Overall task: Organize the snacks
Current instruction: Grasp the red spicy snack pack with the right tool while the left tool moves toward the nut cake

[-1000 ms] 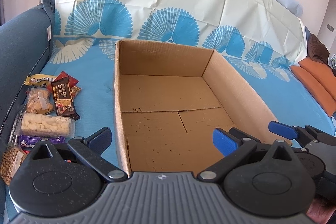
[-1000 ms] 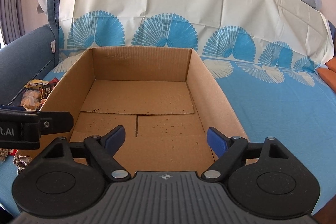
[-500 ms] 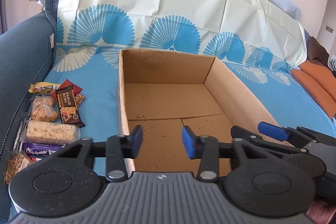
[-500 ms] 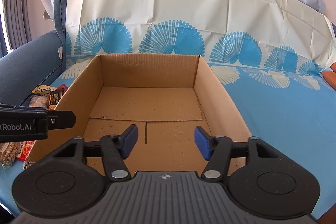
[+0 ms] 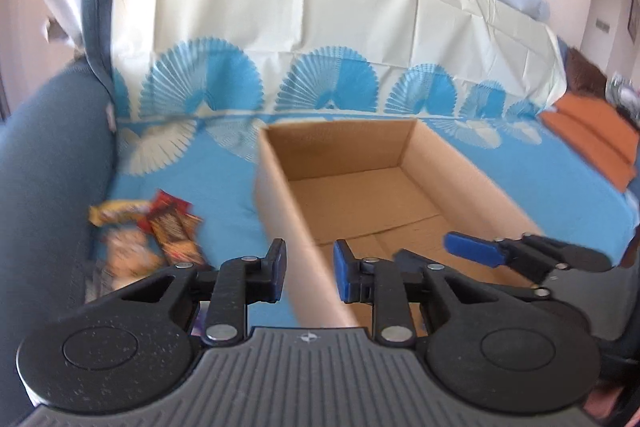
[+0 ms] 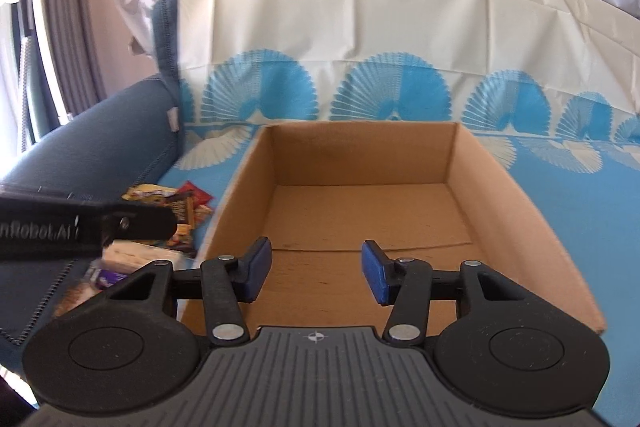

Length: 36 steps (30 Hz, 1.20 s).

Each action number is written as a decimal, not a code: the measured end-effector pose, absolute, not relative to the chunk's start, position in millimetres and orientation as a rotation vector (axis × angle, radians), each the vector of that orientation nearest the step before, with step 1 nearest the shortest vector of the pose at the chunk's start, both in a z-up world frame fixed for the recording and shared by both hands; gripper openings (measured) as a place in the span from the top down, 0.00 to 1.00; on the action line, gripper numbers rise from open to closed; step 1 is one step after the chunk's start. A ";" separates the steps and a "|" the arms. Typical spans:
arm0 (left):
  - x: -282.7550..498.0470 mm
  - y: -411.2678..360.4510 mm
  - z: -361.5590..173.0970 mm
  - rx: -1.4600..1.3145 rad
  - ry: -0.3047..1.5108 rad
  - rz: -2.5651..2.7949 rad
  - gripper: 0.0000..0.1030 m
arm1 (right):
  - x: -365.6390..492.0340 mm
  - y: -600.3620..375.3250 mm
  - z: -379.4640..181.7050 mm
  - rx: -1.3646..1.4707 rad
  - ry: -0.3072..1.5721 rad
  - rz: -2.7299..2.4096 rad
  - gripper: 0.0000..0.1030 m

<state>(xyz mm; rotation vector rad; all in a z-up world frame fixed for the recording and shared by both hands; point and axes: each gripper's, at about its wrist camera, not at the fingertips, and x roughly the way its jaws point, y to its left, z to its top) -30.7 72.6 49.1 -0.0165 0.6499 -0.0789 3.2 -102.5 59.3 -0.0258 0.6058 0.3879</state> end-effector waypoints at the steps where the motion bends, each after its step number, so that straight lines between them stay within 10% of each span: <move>1: -31.6 83.8 49.5 0.018 0.646 -0.061 0.72 | 1.1 -94.7 61.9 -0.021 0.605 0.408 0.49; 10: -26.1 195.0 -8.4 -0.167 0.892 0.159 0.65 | -15.0 -18.1 55.5 -0.056 0.633 0.631 0.48; 14: -24.7 201.7 -21.3 -0.090 0.958 0.196 0.38 | -14.6 18.9 33.3 -0.101 0.699 0.698 0.47; 36: -21.4 218.8 -26.8 -0.304 0.923 0.150 0.38 | 10.2 85.8 -60.0 -0.431 0.703 0.936 0.09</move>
